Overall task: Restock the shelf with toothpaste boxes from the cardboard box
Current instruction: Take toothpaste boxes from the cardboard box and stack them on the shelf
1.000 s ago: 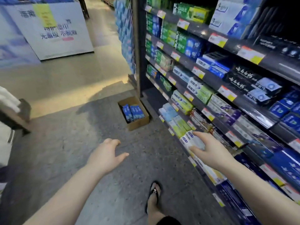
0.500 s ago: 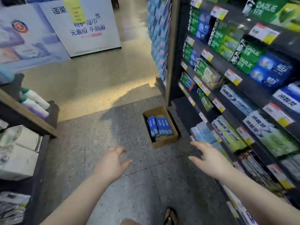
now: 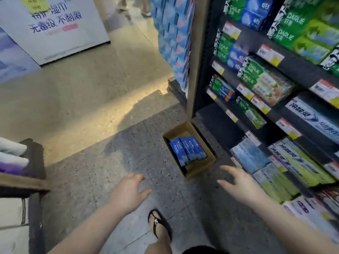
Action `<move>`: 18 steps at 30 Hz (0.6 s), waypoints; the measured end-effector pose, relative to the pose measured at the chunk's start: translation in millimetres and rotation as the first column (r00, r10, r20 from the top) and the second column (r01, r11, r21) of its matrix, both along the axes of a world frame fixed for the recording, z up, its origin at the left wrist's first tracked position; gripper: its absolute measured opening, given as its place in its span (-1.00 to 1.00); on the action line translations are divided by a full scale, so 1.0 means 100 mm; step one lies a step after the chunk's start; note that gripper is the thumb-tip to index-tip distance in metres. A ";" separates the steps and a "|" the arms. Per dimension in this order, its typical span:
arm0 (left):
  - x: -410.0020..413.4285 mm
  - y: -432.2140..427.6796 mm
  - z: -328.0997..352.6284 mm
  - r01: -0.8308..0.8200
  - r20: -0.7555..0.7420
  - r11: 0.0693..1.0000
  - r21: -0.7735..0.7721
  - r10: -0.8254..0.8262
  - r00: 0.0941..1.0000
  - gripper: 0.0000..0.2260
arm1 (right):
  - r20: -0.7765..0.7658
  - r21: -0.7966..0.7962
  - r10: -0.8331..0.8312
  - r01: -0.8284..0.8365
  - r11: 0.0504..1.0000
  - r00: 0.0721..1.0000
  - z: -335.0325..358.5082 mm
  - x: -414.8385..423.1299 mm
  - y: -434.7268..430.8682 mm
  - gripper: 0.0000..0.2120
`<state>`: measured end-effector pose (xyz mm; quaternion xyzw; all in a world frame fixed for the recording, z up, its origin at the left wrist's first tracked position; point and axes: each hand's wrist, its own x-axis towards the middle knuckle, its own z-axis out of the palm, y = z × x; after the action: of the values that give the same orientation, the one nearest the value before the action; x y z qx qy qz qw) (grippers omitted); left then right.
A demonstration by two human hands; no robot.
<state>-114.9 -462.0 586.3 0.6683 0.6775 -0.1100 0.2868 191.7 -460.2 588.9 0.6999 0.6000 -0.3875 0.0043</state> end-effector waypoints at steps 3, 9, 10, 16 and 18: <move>-0.21 0.63 -0.17 0.119 -0.044 0.992 -0.032 -0.121 0.992 -0.54 | 0.001 -0.032 -0.083 0.083 0.996 0.997 -0.19 -0.25 0.30 -0.52; -0.11 1.67 -0.62 0.292 -0.026 0.952 -0.093 -0.295 0.955 -0.51 | -0.048 -0.145 -0.199 0.190 0.971 0.979 -0.69 -0.46 0.90 -0.47; -0.07 1.82 -0.70 0.319 -0.017 0.940 -0.116 -0.323 0.946 -0.51 | -0.067 -0.184 -0.239 0.224 0.957 0.969 -0.79 -0.47 1.01 -0.47; 0.04 2.65 -1.39 0.421 0.013 0.894 -0.154 -0.424 0.906 -0.50 | -0.076 -0.165 -0.342 0.326 0.931 0.937 -1.54 -0.42 1.67 -0.50; 0.07 2.91 -1.65 0.438 0.018 0.880 -0.182 -0.443 0.897 -0.41 | -0.065 -0.170 -0.348 0.333 0.927 0.935 -1.83 -0.41 1.91 -0.50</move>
<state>-107.7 -170.9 421.4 0.7743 0.4985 -0.2416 0.3059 150.8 -269.4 405.7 0.7719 0.4367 -0.4607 -0.0361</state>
